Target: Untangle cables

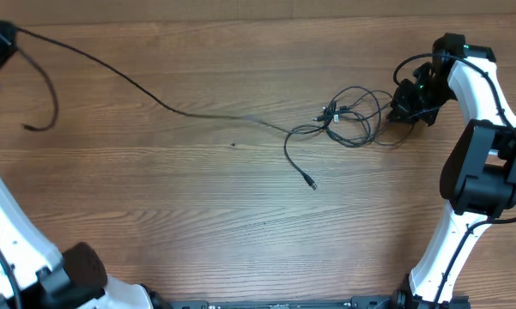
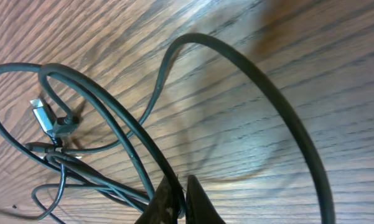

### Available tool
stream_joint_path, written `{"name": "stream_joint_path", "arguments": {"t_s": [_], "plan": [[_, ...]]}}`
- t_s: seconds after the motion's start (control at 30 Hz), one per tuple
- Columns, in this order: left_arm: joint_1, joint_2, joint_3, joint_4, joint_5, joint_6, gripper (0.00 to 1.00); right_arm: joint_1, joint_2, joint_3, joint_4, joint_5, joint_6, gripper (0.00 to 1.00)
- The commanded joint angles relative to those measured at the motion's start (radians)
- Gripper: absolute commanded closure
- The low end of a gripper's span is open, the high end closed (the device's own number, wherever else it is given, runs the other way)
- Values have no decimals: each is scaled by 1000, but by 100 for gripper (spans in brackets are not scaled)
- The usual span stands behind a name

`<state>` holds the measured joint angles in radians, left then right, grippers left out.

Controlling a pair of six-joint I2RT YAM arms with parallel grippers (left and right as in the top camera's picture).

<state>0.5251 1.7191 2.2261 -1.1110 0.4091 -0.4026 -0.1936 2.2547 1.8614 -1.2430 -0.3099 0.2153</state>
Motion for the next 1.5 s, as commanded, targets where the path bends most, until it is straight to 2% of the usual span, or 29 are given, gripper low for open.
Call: {"name": "stream_joint_path", "arguments": {"t_s": [0.0,0.1,0.33,0.43,0.7,0.93,1.03,1.17,1.3,1.33,1.4,1.47], "plan": [[5,-173,15,38,-384,58,96,13,3,3,-4,-6,-8,96],[16,-241,15,89,-520,92,96,18,3,3,3,-6,-8,96],[51,-294,15,192,-652,183,96,18,5,3,25,-5,-8,96],[50,-291,15,188,-697,213,96,18,6,3,25,10,-8,96],[-26,-196,14,20,-592,211,93,22,7,3,25,24,-8,96],[-115,-66,14,-155,-610,195,94,25,7,3,25,24,-8,96],[-108,3,14,-220,-658,113,96,30,7,3,19,24,-9,96],[-70,85,14,-248,-644,54,95,32,7,3,15,24,-16,96],[-35,148,14,-271,-682,43,91,32,7,3,14,24,-32,96],[-21,162,13,-273,-706,43,87,32,7,3,14,23,-35,96],[3,181,14,-266,-711,42,59,32,7,3,14,23,-35,96],[37,194,13,-272,-700,26,43,32,7,3,16,23,-35,96]]}}
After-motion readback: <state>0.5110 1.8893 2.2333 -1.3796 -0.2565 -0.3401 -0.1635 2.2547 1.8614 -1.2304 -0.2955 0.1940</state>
